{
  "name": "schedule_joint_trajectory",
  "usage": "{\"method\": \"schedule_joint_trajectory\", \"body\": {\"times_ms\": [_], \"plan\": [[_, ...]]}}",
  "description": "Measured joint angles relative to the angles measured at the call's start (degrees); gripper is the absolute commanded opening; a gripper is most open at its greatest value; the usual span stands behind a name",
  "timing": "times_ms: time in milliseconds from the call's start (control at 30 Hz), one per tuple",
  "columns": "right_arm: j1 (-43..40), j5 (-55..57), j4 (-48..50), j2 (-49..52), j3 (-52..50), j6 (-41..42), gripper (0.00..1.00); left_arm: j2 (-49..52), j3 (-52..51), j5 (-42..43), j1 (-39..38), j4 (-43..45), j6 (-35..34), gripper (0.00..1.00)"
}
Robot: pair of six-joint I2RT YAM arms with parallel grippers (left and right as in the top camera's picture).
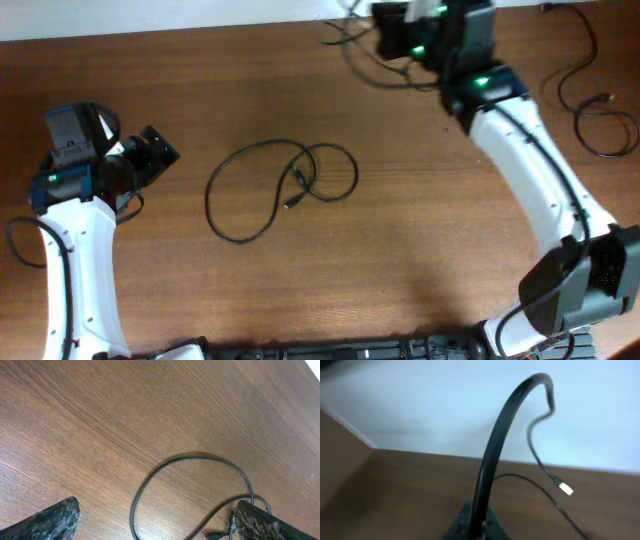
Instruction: Untangle cables
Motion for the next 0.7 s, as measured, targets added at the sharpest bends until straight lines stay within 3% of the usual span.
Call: {"method": "schedule_joint_trajectory", "body": {"times_ms": [200, 333, 433, 500, 567, 600, 700], "plan": [[-14.36, 0.17, -3.41, 1.84, -0.02, -1.88, 0.04, 0.00, 0.00, 0.37, 0.00, 0.02, 0.00, 0.99], [-16.06, 0.48, -4.59, 7.02, -0.02, -15.15, 0.04, 0.00, 0.00, 2.43, 0.00, 0.04, -0.42, 0.99], [-16.06, 1.55, -8.35, 10.43, 0.02, -19.26, 0.04, 0.00, 0.00, 2.95, 0.00, 0.04, -0.92, 0.99], [-16.06, 3.74, -10.75, 13.86, 0.02, -20.31, 0.17, 0.00, 0.00, 3.04, 0.00, 0.04, -1.07, 0.99], [-16.09, 6.56, -13.53, 17.18, -0.02, -20.90, 0.59, 0.00, 0.00, 3.17, 0.00, 0.04, -1.09, 0.99], [-16.15, 7.67, -13.92, 17.81, -0.11, -21.03, 0.97, 0.00, 0.00, 3.19, 0.00, 0.09, -1.09, 0.99], [-16.85, 9.01, -14.38, 17.33, -0.15, -20.57, 0.99, 0.00, 0.00, 3.19, 0.00, 0.33, -1.25, 0.99]]}}
